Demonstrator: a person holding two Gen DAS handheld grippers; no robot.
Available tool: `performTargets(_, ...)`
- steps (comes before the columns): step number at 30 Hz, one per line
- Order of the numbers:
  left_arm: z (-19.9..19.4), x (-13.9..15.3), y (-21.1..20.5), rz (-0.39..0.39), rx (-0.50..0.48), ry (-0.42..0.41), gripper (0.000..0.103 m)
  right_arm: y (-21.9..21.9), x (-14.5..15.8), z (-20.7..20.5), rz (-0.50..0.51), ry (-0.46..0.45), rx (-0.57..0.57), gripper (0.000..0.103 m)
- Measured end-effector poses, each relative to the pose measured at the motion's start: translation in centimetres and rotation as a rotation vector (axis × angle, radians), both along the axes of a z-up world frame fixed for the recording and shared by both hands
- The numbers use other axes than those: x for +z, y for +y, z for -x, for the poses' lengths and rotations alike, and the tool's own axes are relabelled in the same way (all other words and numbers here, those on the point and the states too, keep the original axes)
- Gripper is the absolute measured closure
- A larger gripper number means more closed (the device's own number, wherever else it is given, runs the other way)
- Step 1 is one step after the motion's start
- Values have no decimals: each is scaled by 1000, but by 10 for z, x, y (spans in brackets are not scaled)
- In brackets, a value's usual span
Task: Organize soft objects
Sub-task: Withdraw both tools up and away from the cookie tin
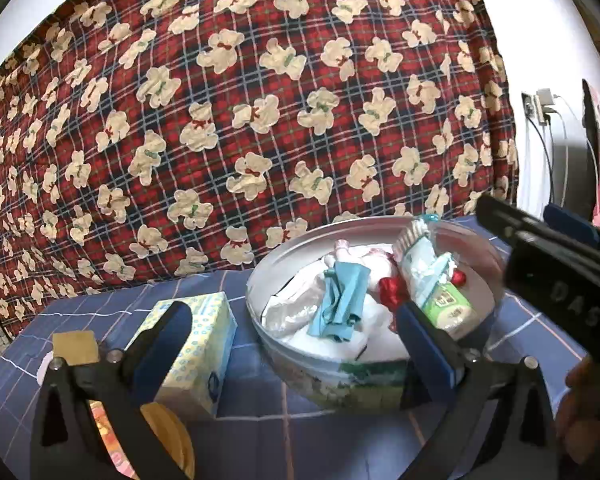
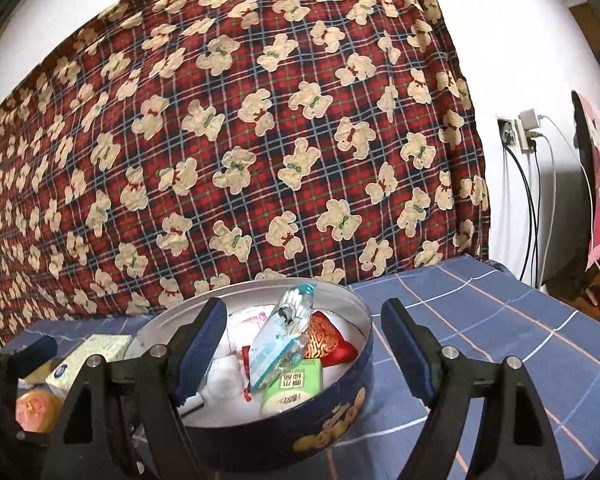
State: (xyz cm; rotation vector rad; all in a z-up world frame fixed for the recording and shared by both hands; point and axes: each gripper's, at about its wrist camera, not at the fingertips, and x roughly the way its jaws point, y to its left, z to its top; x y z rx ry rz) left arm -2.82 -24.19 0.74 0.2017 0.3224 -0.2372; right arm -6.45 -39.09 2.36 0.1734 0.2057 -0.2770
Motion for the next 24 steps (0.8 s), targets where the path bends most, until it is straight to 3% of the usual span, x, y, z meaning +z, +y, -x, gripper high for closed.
performTargets(8,25,4,26,53,-51,-28,0,26,5,24,71,-41,-24,21)
performTargets(13,30,2,42,62,-79,4,0,49,7,30,124,-35,1,21)
performTargets(24,42,13,91,86,-102,1,0,83,0,22,-1,-1,82,22)
